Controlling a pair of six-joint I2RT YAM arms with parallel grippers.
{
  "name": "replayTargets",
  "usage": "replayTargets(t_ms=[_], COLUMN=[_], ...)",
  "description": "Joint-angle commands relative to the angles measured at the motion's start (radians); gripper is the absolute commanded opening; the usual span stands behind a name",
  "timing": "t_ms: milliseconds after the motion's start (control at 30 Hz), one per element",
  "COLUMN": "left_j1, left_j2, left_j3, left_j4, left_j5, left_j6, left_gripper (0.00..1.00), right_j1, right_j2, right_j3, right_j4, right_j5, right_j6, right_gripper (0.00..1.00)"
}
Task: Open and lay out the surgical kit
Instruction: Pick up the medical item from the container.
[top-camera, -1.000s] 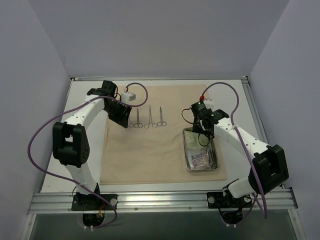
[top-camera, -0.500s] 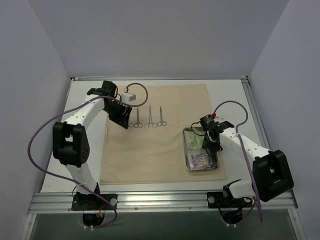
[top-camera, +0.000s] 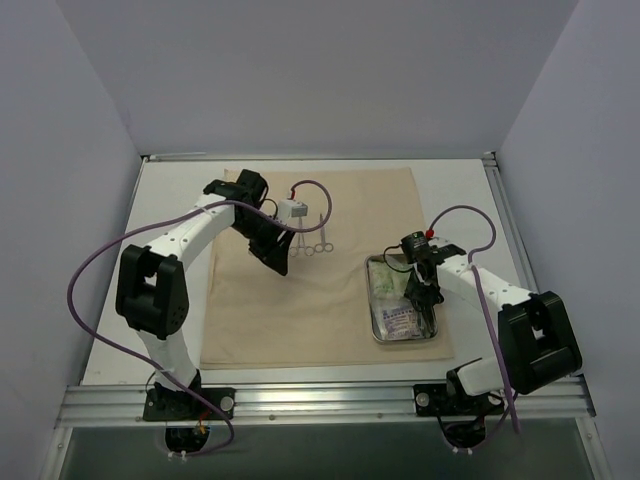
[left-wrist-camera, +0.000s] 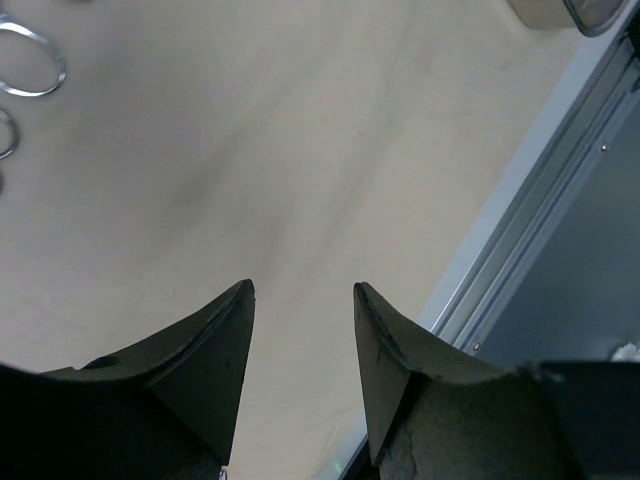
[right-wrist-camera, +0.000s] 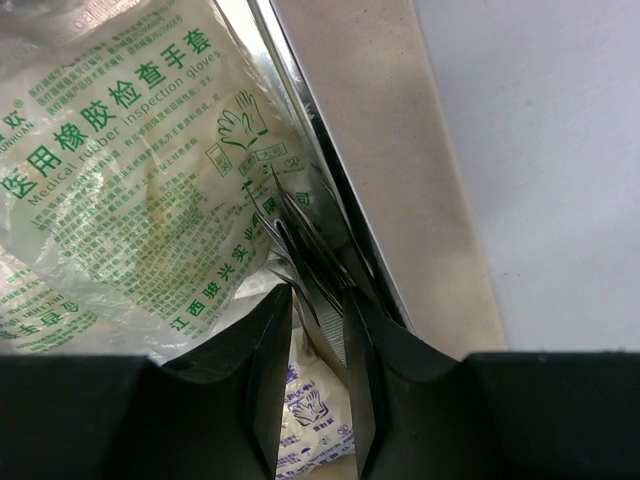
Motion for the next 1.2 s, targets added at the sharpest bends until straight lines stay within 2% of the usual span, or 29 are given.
replayTargets(t_ms=[0,367,567,933,1167], left_j1=[-0.045,-0.064,-0.064,-0.064,-0.062], left_j2=[-0.022,-0.017,-0.022,-0.019,-0.019], left_j3=[0.049,0.05,0.049,0.052,0.054], left_j4=[-0.023,-0.017,-0.019,-0.02,-0.023], left_j5=[0.056,0.039,0.025,0.011,0.011], left_j6=[0.02,0.013,0.011,0.013,0.016], left_gripper=[0.54,0.54,0.54,0.54,0.54], right_j1=[-0.009,-0.009,-0.004,0.013,0.024], right_j2=[0.016,0.027,-0.01,-0.038,-0.047], right_j3=[-0.014,-0.037,-0.025,0.015,0.047], right_j4=[-0.002,0.05,0.036,-0.016,-0.049], right_j5=[0.046,0.018,0.023,0.018,0.023], right_j6=[0.019,-0.012,-0.012,-0.004,-0.006], right_gripper=[0.24,0.23,0.12,0.06,0.06])
